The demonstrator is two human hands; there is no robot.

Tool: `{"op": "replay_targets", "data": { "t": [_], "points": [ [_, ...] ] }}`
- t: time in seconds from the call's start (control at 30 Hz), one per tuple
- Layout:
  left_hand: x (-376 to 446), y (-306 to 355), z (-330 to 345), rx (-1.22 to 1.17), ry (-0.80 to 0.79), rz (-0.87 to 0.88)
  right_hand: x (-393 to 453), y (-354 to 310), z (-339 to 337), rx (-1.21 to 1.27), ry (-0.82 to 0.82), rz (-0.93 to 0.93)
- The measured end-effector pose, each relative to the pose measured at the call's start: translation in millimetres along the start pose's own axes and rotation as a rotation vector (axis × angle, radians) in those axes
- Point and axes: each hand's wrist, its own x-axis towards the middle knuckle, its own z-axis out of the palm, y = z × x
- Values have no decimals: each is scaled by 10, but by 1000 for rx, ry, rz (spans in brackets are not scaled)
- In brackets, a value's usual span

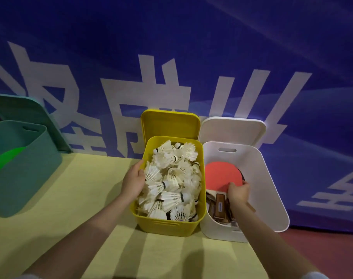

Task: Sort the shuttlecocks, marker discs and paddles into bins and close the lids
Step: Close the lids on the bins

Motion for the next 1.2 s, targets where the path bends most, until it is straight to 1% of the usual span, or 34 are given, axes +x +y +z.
{"op": "replay_targets", "data": {
  "t": [0.13, 0.2, 0.27, 0.33, 0.4, 0.5, 0.6, 0.67, 0.73, 0.8, 0.87, 0.9, 0.93, 0.97, 1.03, 1.13, 1.2],
  "points": [
    [-13, 8, -19, -52, -8, -6, 51, 22, -30, -196, -8, -46],
    [-39, 29, -6, -13, 6, 18, 54, 45, -57, -341, 20, -53],
    [-60, 59, -2, 43, 9, 51, 35, 39, -86, -479, 18, -22],
    [-86, 84, 2, 63, 12, 76, 52, 41, -128, -507, -7, -4],
    [-115, 101, 0, 71, 41, 110, 102, 48, -183, -505, -52, -42],
    [-117, 182, -39, 182, 95, 235, 163, 20, -299, -439, -163, -114],
    [-35, 497, -74, 212, 87, 362, 207, -106, -445, -380, -213, -198],
    [44, 825, -36, 162, 39, 427, 277, -275, -538, -365, -198, -281],
    [148, 1152, 83, 107, -12, 480, 384, -542, -613, -326, -164, -407],
    [281, 1445, 274, 67, -62, 508, 533, -844, -658, -306, -62, -527],
    [450, 1700, 503, 80, -94, 560, 712, -1126, -672, -276, 57, -603],
    [543, 1823, 627, 106, -98, 591, 807, -1248, -672, -260, 89, -646],
    [651, 1934, 759, 137, -94, 613, 909, -1348, -666, -239, 89, -688],
    [752, 2025, 881, 176, -85, 620, 1004, -1420, -656, -211, 55, -718],
    [924, 2119, 1102, 237, -83, 607, 1179, -1494, -622, -125, -51, -705],
    [1066, 2063, 1349, 317, -95, 600, 1392, -1431, -542, -164, -158, -710],
    [1097, 1984, 1447, 268, -78, 612, 1472, -1397, -507, -136, -226, -692]
  ]
}}
